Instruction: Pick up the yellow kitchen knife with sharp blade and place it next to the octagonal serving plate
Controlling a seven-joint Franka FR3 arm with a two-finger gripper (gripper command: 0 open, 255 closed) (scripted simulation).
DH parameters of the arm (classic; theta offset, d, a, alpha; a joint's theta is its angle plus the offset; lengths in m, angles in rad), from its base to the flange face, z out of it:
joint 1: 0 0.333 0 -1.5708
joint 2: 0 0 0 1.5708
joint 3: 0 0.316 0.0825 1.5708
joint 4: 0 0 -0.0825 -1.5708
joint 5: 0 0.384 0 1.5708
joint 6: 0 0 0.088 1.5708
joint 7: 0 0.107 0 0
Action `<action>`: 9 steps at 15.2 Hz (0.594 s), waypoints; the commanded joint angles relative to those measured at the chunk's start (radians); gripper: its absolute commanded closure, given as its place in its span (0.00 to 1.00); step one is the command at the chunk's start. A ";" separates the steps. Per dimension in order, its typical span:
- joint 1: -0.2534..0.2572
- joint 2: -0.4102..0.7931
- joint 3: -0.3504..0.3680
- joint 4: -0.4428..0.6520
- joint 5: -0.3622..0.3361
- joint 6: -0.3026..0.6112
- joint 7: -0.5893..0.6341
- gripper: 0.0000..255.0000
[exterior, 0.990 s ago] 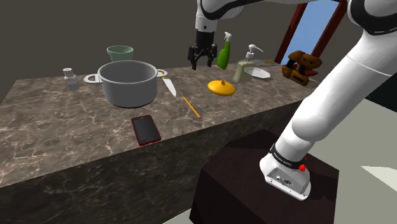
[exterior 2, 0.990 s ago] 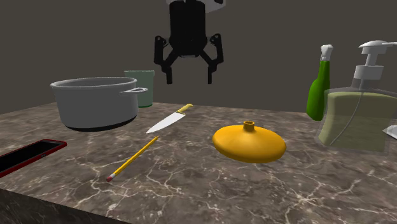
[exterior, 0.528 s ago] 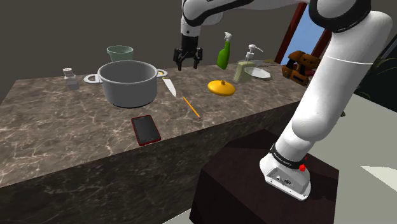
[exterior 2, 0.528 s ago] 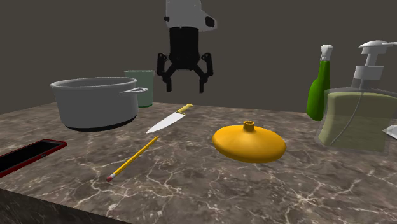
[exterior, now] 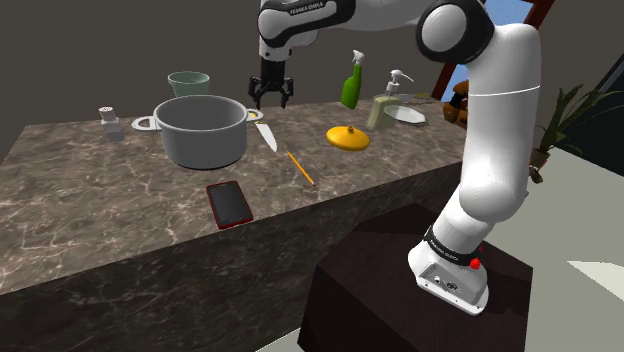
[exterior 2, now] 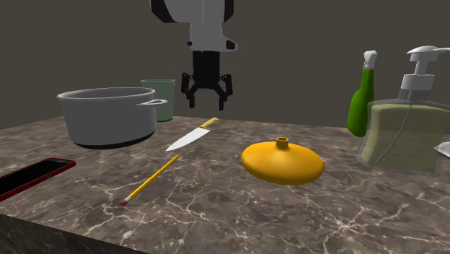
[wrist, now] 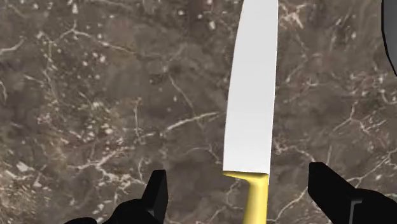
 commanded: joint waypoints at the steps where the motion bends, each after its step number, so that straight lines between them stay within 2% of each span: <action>1: 0.006 0.080 -0.003 0.108 0.000 -0.020 0.023 0.00; 5: 0.013 0.289 -0.012 0.407 0.002 -0.096 0.059 0.00; 6: 0.014 0.306 -0.013 0.433 0.003 -0.104 0.061 0.00; 9: 0.014 0.310 -0.013 0.400 0.002 -0.067 0.061 0.00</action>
